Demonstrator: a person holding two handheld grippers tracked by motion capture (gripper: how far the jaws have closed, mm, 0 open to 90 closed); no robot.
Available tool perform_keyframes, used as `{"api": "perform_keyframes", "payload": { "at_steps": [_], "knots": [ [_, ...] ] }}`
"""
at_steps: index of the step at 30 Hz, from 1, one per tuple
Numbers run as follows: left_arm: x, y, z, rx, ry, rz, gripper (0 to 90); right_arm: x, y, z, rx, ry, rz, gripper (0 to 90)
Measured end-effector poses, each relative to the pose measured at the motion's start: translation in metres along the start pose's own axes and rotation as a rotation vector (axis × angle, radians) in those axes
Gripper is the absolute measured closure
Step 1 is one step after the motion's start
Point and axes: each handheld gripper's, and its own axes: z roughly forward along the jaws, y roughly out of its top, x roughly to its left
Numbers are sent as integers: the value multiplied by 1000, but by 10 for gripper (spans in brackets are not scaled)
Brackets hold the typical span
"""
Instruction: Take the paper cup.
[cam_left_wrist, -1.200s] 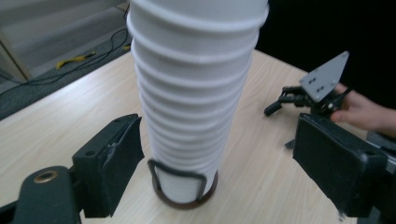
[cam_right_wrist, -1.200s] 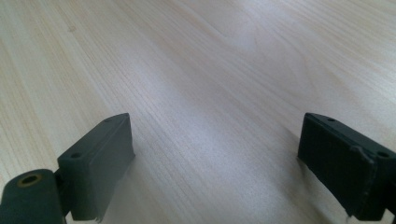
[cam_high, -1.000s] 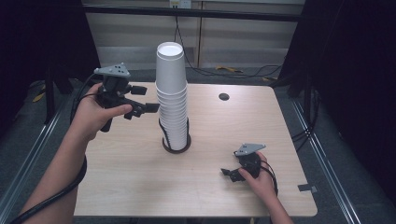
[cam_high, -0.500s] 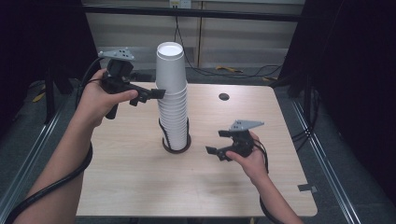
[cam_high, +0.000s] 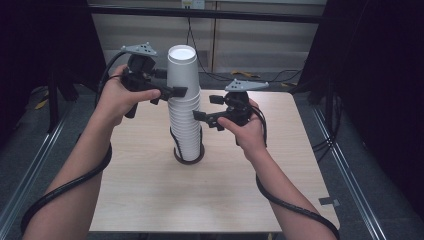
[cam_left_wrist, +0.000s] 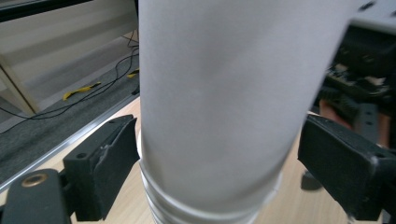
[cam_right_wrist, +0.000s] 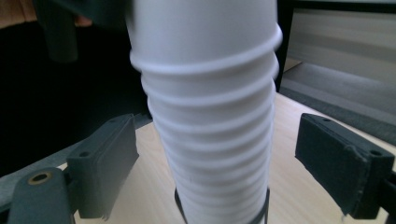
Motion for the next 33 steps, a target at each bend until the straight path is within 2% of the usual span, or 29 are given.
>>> {"api": "perform_keyframes", "payload": {
  "at_steps": [3,7,9,10,16,22,28,33],
  "knots": [
    [1,1,4,-16,-5,-2,110,6,11,9,9,-23,-26,125],
    [1,0,8,-12,2,6,94,8,17,20,22,-45,-35,138],
    [1,-1,11,-33,-9,7,100,9,16,23,16,-36,-23,153],
    [1,-1,12,-31,-2,13,104,9,16,25,18,-48,-30,152],
    [0,-2,18,-51,7,14,101,9,15,27,9,-44,-17,144],
    [-3,2,19,-47,30,20,115,9,14,27,3,-47,-9,147],
    [-4,8,14,-94,38,-8,131,10,12,27,14,-51,-26,155],
    [-4,13,10,-107,33,-30,131,11,11,27,18,-52,-31,160]
  ]
}}
